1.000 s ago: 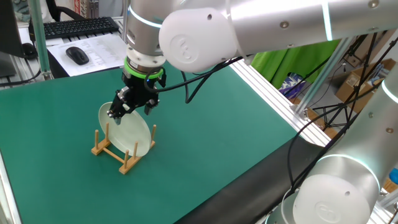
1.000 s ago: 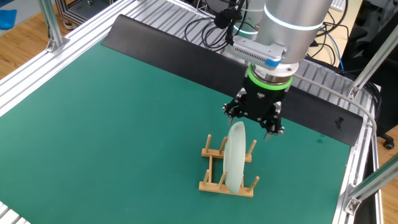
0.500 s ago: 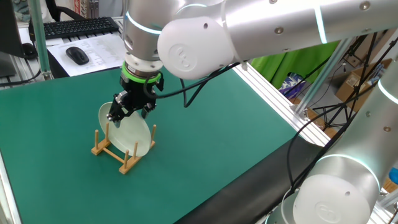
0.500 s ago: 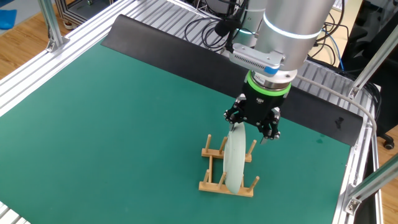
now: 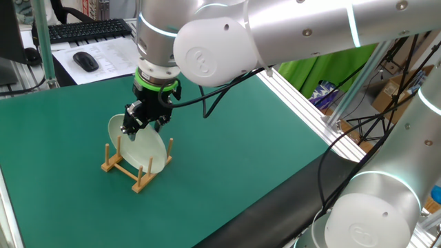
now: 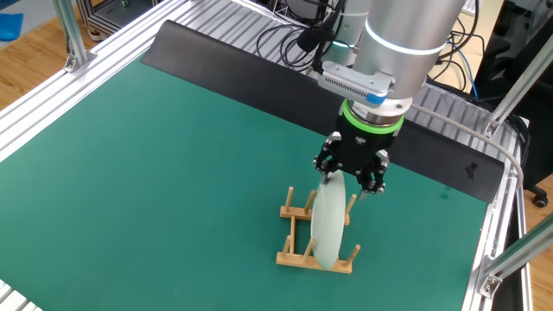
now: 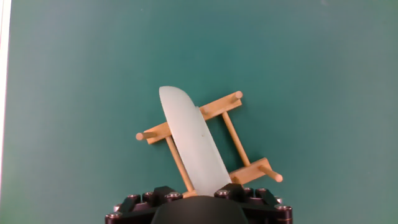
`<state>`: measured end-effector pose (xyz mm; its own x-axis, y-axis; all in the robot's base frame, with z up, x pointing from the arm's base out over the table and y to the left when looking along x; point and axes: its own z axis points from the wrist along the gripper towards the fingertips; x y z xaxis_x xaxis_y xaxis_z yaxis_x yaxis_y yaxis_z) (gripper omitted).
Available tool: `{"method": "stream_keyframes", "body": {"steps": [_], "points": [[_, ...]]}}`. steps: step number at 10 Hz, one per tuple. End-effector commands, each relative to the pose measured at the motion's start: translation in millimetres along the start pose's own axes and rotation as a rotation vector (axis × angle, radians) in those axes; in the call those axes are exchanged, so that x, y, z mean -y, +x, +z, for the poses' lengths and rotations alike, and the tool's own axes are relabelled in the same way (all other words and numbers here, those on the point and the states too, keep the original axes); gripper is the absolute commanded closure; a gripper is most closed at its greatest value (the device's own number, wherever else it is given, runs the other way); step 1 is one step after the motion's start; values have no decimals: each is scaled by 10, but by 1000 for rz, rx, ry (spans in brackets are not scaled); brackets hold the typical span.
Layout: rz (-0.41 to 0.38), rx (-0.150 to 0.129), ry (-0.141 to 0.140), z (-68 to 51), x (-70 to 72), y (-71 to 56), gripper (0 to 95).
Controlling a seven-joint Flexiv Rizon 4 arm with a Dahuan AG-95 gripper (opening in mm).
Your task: Take the dish off the dish rack
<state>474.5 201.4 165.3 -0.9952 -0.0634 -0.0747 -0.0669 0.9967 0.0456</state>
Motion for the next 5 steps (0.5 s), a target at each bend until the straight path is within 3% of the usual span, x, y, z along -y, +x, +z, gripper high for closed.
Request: {"method": "stream_keyframes", "body": {"steps": [1, 5], "points": [[2, 3, 0, 3, 3, -2, 760], [20, 9, 8, -52, 50, -71, 760]]}}
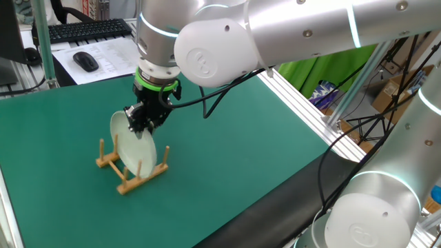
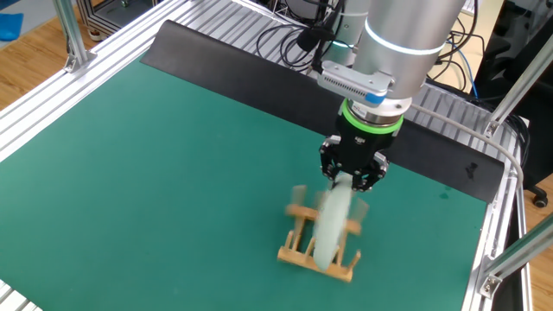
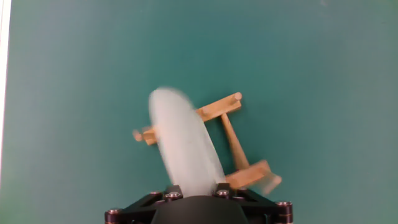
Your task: Take the dish off the dish rack
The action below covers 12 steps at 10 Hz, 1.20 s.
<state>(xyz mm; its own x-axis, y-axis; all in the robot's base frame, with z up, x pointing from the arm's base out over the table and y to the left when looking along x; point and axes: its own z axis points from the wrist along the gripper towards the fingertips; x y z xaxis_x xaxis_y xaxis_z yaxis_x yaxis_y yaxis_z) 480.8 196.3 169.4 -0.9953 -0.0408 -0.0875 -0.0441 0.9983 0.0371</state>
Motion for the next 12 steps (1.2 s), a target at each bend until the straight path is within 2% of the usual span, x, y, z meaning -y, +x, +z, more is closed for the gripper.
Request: {"method": "stream_keyframes", "body": {"steps": [1, 9, 12], "points": [[0, -3, 1, -55, 28, -52, 760], [32, 34, 12, -145, 60, -81, 760], [28, 29, 16, -306, 92, -77, 760]]}}
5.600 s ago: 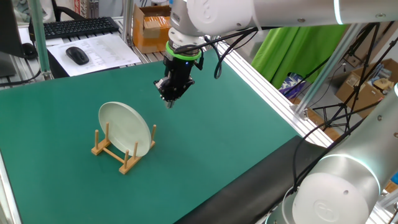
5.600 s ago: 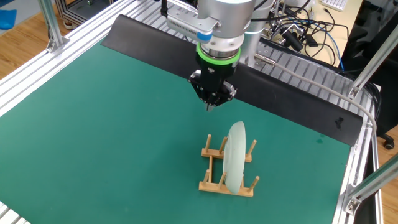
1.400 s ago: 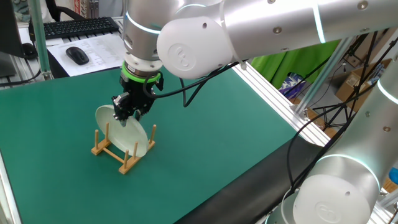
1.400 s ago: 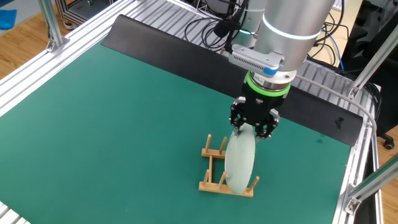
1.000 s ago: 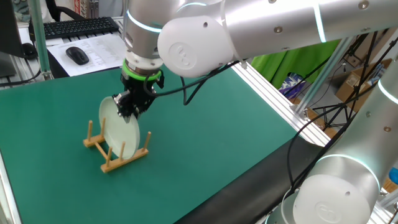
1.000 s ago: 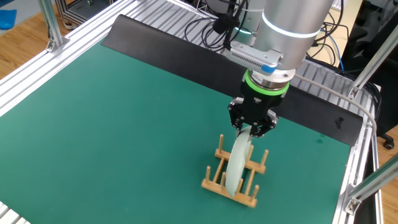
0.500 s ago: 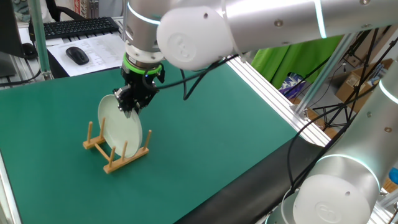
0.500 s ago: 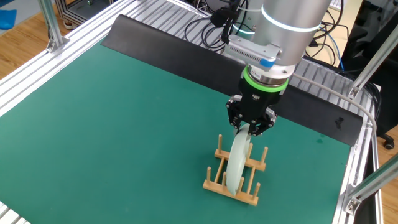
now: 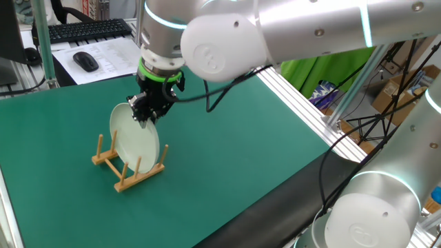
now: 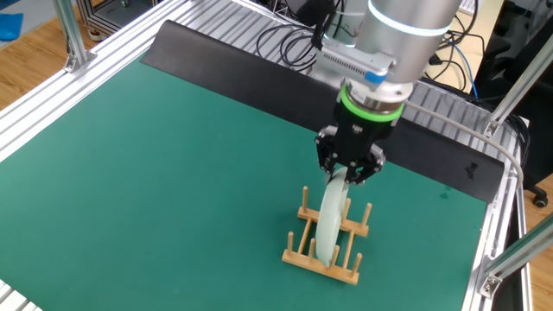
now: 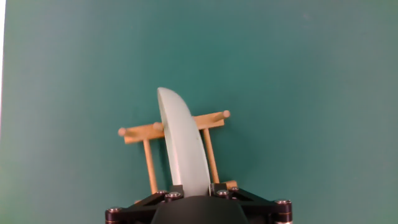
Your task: Take the dish off the dish rack
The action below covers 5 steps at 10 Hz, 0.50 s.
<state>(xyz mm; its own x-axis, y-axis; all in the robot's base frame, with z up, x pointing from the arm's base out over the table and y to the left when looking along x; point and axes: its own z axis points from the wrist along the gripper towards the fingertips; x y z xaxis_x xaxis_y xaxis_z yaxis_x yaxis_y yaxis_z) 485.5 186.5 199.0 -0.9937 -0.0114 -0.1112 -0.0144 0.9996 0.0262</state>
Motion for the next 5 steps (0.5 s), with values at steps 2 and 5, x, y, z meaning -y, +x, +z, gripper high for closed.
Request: {"method": "stream_keyframes", "body": {"steps": [2, 5], "points": [[-3, 4, 6, -75, 19, -7, 760], [-18, -13, 14, -358, 104, 16, 760]]}}
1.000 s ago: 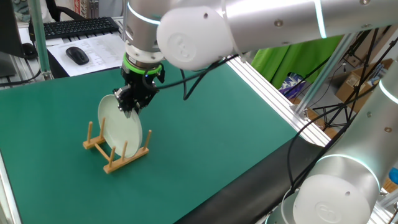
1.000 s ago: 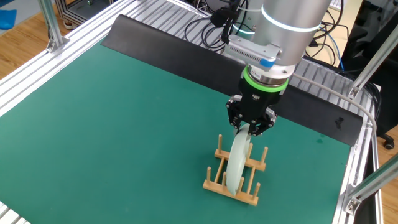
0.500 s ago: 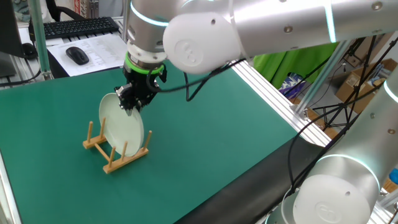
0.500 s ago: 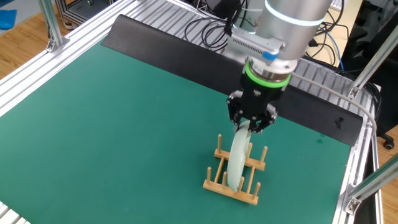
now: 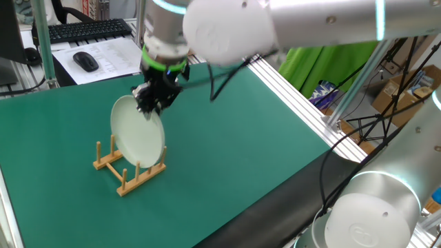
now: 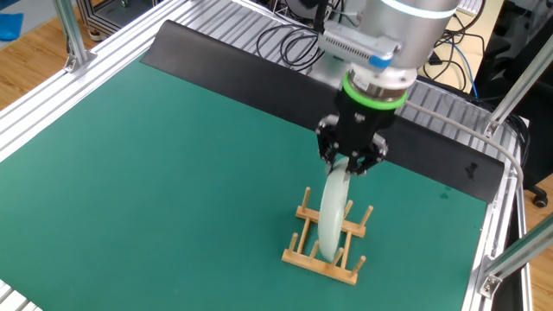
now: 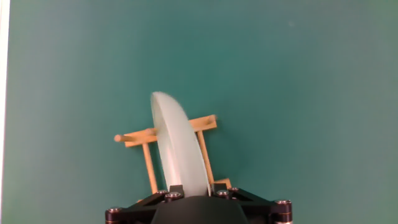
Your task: Take the dish off the dish rack
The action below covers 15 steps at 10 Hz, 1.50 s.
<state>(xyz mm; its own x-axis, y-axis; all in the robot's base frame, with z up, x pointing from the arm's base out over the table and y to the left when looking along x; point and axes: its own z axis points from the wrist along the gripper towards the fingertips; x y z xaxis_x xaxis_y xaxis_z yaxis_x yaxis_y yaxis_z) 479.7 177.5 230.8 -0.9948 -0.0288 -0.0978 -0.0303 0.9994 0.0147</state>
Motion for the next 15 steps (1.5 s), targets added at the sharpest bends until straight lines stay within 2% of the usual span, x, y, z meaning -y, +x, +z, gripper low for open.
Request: {"method": "stream_keyframes", "body": {"steps": [1, 3, 6, 7, 9, 10, 12, 15], "points": [[-4, -3, 4, -87, 44, 2, 760], [-14, -4, 9, -147, 79, 9, 760], [-17, -4, 10, -153, 85, 8, 760], [-19, -5, 10, -152, 86, 8, 950], [-26, -6, 11, -130, 74, 9, 950], [-28, -5, 24, -117, 69, 8, 950], [-28, -5, 25, -134, 76, 9, 950], [-28, -5, 25, -255, 126, 35, 950]]}}
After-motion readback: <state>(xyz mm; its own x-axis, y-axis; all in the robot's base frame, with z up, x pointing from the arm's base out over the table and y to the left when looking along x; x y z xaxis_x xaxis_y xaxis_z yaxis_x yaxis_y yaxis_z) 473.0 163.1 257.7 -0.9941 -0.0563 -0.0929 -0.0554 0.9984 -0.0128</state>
